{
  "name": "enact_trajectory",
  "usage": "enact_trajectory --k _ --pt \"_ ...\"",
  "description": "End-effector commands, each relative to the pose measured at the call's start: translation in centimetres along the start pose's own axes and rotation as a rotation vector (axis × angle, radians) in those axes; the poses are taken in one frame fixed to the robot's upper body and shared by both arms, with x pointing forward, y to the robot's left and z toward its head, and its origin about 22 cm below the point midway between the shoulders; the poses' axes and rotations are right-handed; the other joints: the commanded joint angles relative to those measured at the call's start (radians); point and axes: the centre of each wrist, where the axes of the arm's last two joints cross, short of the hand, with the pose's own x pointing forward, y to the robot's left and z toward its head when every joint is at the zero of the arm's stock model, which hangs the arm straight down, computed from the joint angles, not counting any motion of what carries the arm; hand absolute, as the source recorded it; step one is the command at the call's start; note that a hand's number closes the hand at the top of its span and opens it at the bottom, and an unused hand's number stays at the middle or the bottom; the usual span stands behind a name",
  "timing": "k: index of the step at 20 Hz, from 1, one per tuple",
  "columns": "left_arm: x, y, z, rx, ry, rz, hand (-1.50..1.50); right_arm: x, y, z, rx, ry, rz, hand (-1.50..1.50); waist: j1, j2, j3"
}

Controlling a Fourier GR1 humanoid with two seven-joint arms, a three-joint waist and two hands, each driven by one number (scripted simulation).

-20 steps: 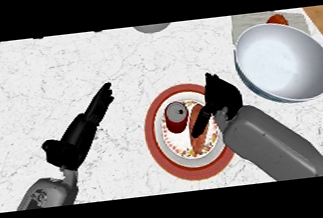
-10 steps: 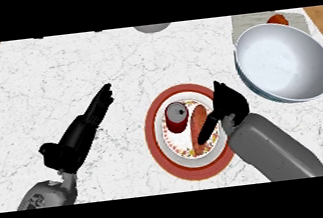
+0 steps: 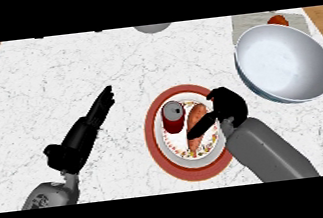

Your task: Pick the sweet potato from the plate and place it in the bowl

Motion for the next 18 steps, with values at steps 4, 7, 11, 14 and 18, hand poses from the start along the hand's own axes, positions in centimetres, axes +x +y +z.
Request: enact_trajectory --k 4,7,11,14,18 --pt "2.1 0.7 -0.1 0.012 0.001 -0.006 0.00 0.9 2.2 -0.4 -0.095 0.061 0.019 1.50 0.007 0.006 0.003" --pt "1.5 1.5 -0.2 0.005 -0.016 0.004 0.00 -2.6 1.0 -0.3 -0.028 -0.177 0.139 1.50 -0.002 0.002 0.003" --pt "0.7 -0.4 -0.9 -0.029 -0.009 0.007 0.00 -0.2 4.1 5.3 0.110 -0.778 0.515 1.50 0.041 -0.004 0.004" --pt "0.5 -0.7 -0.7 -0.035 -0.001 0.008 0.00 -1.7 5.5 7.8 0.209 -1.064 0.674 1.50 0.038 -0.011 0.005" --pt "-0.1 -0.5 0.2 0.016 0.011 0.013 0.00 -6.5 1.1 7.2 0.156 -1.271 0.813 1.50 -0.021 -0.017 0.005"
